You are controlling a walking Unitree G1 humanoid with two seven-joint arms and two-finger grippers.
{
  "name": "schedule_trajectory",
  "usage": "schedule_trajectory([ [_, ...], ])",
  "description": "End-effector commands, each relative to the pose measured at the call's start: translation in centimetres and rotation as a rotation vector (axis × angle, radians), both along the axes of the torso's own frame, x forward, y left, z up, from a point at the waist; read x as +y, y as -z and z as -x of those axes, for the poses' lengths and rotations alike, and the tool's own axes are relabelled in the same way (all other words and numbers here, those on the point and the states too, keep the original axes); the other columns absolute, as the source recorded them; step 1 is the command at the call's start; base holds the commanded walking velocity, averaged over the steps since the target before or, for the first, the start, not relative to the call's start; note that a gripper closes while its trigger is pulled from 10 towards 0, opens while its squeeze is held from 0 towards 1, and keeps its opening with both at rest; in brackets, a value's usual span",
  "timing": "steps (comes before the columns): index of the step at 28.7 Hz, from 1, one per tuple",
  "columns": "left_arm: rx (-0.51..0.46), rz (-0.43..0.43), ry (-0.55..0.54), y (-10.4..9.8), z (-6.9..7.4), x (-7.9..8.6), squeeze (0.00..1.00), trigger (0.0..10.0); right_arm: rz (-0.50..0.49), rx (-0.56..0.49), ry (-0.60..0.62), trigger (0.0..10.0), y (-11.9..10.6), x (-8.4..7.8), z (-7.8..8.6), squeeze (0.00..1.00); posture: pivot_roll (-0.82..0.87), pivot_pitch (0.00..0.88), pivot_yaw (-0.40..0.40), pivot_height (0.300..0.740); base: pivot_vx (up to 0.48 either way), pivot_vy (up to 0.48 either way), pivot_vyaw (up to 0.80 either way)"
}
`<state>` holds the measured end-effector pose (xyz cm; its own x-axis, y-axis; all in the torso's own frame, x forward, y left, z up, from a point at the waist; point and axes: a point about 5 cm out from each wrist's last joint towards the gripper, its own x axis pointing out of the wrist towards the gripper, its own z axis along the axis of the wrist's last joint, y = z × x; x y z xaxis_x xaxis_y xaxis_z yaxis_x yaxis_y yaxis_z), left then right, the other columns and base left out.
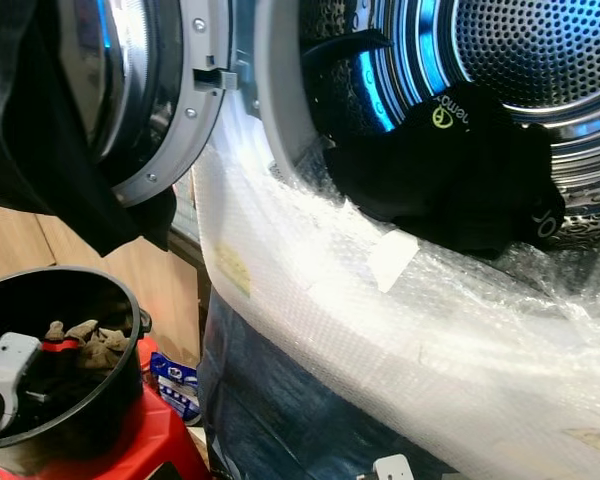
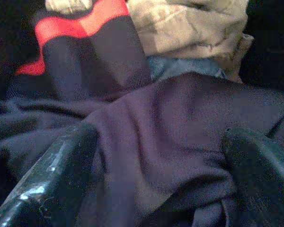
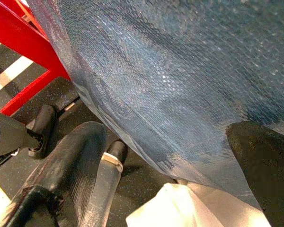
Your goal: Clothes washing
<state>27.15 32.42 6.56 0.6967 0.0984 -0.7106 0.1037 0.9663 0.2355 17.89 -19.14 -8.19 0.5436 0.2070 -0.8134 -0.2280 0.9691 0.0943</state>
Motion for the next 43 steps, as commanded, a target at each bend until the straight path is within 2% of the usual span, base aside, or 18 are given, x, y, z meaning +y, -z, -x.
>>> schedule_trajectory([
  [1, -0.111, 0.028, -0.031, -0.5, -1.4, -1.3, 0.0, 10.0, 0.012, -0.021, 0.015, 10.0, -0.2, -0.5, -0.2, 0.0, 0.12, 0.027, -0.188, 0.74, 0.0, 0.0, 0.0],
  [4, -0.18, 0.097, -0.05, -1.0, -2.1, -2.1, 0.0, 10.0, 0.014, -0.023, 0.02, 10.0, -0.2, -0.6, -0.2, 0.0, 0.12, 0.029, -0.186, 0.74, 0.0, 0.0, 0.0],
  [5, -0.182, 0.178, -0.062, -1.0, -2.3, -2.9, 0.0, 10.0, 0.019, -0.022, 0.024, 10.0, -0.2, -0.6, -0.1, 0.0, 0.11, 0.031, -0.185, 0.74, 0.0, 0.0, 0.0],
  [6, -0.176, 0.197, -0.05, -0.9, -2.4, -3.1, 0.0, 10.0, 0.022, -0.022, 0.025, 10.0, -0.2, -0.6, -0.1, 0.0, 0.11, 0.03, -0.183, 0.74, 0.0, 0.0, 0.0],
  [7, -0.145, 0.201, 0.015, -0.8, -2.3, -3.5, 0.0, 10.0, 0.023, -0.027, 0.022, 10.0, -0.2, -0.6, -0.2, 0.0, 0.11, 0.03, -0.182, 0.74, 0.0, 0.0, 0.0],
  [8, -0.145, 0.201, 0.015, -0.8, -2.3, -3.5, 0.0, 10.0, 0.023, -0.027, 0.022, 10.0, -0.2, -0.6, -0.2, 0.0, 0.11, 0.03, -0.182, 0.74, 0.0, 0.0, 0.0],
  [11, 0.008, 0.195, 0.1, 0.1, -1.3, -3.6, 0.0, 10.0, 0.015, -0.033, 0.019, 10.0, -0.3, -0.4, -0.4, 0.0, 0.11, 0.034, -0.17, 0.74, 0.0, 0.0, 0.0],
  [13, 0.051, 0.175, 0.115, 0.5, -1.0, -3.4, 0.0, 10.0, 0.013, -0.036, 0.017, 10.0, -0.3, -0.3, -0.4, 0.0, 0.11, 0.035, -0.166, 0.74, 0.0, 0.0, 0.0],
  [16, 0.048, 0.158, 0.046, 0.4, -1.0, -2.6, 0.0, 10.0, 0.011, -0.042, 0.018, 10.0, -0.4, -0.1, -0.6, 0.0, 0.11, 0.036, -0.159, 0.74, 0.0, 0.0, 0.0],
  [21, 0.053, 0.137, 0.023, -0.3, -0.9, -1.8, 0.0, 10.0, 0.006, -0.048, 0.022, 10.0, -0.4, 0.2, -0.9, 0.0, 0.13, 0.035, -0.149, 0.74, 0.0, 0.0, 0.0],
  [25, 0.113, 0.075, 0.043, -0.5, -0.4, -0.7, 0.0, 10.0, 0.0, -0.052, 0.012, 10.0, -0.5, 0.7, -1.1, 0.0, 0.13, 0.03, -0.145, 0.74, 0.0, 0.0, 0.0],
  [30, 0.161, 0.068, 0.1, 0.3, 0.0, -1.3, 0.0, 10.0, -0.003, -0.052, 0.003, 10.0, -0.5, 1.0, -1.2, 0.0, 0.14, 0.019, -0.142, 0.74, 0.0, 0.0, 0.0],
  [32, 0.177, 0.116, 0.129, 0.8, 0.2, -1.7, 0.0, 10.0, -0.006, -0.055, -0.005, 10.0, -0.5, 1.2, -1.3, 0.0, 0.14, 0.016, -0.139, 0.74, 0.0, 0.0, 0.0],
  [38, 0.165, 0.205, 0.032, 1.9, 0.2, -2.0, 0.0, 10.0, -0.006, -0.059, -0.016, 10.0, -0.6, 1.5, -1.5, 0.0, 0.15, 0.0, -0.131, 0.74, 0.0, 0.0, 0.0],
  [40, 0.159, 0.275, 0.003, 2.5, 0.2, -2.6, 0.0, 10.0, -0.006, -0.059, -0.02, 10.0, -0.6, 1.6, -1.6, 0.0, 0.15, 0.0, -0.131, 0.74, 0.0, 0.0, 0.0],
  [41, 0.162, 0.361, -0.025, 3.0, 0.4, -3.0, 0.0, 10.0, -0.007, -0.059, -0.024, 10.0, -0.6, 1.8, -1.6, 0.0, 0.15, 0.0, -0.13, 0.74, 0.0, 0.0, 0.0],
  [43, 0.174, 0.369, -0.032, 3.3, 0.6, -3.0, 0.0, 10.0, -0.009, -0.059, -0.03, 10.0, -0.6, 2.0, -1.7, 0.0, 0.15, 0.0, -0.129, 0.74, 0.0, 0.0, 0.0],
])
